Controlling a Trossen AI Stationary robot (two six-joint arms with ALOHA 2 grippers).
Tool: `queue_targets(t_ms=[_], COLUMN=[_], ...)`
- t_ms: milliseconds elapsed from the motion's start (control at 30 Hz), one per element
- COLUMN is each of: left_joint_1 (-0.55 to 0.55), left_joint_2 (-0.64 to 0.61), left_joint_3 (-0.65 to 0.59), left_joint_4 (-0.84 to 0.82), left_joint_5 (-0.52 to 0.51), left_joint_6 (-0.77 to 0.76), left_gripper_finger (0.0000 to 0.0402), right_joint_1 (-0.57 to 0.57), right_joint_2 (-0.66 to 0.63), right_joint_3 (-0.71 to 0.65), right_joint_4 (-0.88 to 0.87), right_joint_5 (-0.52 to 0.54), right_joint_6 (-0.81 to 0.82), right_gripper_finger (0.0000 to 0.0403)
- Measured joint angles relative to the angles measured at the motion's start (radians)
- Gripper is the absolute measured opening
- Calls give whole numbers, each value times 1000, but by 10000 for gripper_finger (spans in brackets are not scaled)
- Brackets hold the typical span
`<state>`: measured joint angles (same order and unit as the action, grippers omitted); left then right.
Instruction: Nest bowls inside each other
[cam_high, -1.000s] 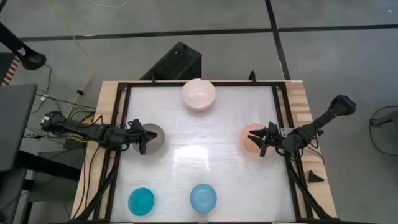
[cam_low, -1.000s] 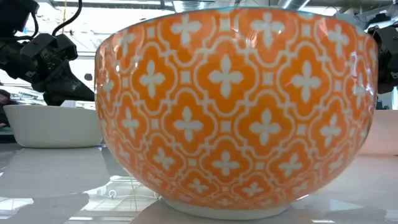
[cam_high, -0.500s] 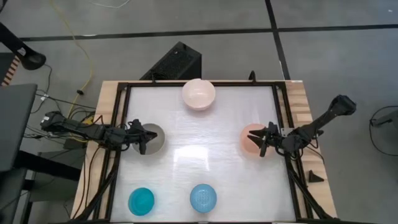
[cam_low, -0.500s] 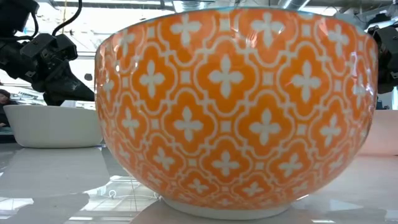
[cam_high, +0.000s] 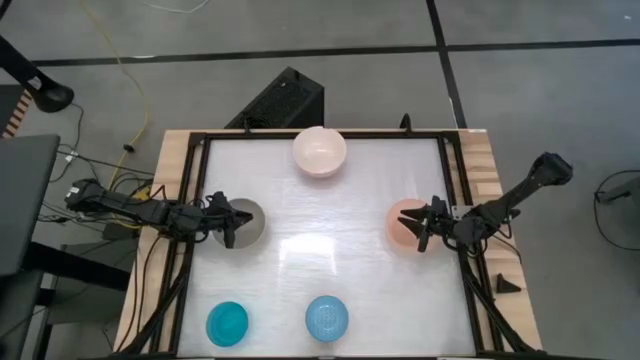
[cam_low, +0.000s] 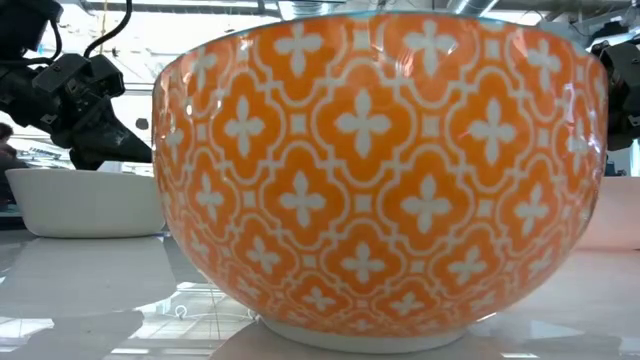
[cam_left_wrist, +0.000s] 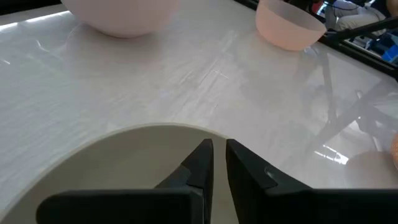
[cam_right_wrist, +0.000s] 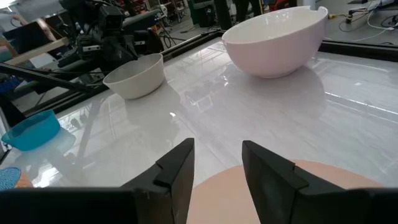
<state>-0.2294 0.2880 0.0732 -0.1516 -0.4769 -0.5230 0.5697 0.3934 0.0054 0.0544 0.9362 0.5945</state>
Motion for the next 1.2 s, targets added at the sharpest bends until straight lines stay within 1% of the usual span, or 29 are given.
queue_targets(t_ms=[333, 500, 633, 900, 1033, 1100, 1200], left_joint_1=[0, 0, 0, 0, 0, 0, 0], left_joint_2=[0, 0, 0, 0, 0, 0, 0], left_joint_3=[-2, -6, -6, -4, -4, -4, -2], left_joint_4=[17, 49, 50, 59, 60, 71, 113], left_joint_5=[0, -5, -27, -42, -53, -60, -89], left_joint_6=[-4, -81, -232, -619, -786, -862, -900], left_gripper_finger=[32, 32, 32, 32, 32, 32, 32], right_joint_1=[0, 0, 0, -7, -30, -46, -58], right_joint_2=[0, 0, 0, 0, 0, 0, -2], right_joint_3=[0, 0, 0, 0, 0, 0, 4], right_joint_4=[0, 0, 0, 11, 79, 128, 150], right_joint_5=[0, 0, 0, 11, 9, 4, -31], right_joint_6=[0, 0, 0, 6, 88, 161, 309], right_gripper_finger=[171, 171, 171, 171, 171, 171, 171])
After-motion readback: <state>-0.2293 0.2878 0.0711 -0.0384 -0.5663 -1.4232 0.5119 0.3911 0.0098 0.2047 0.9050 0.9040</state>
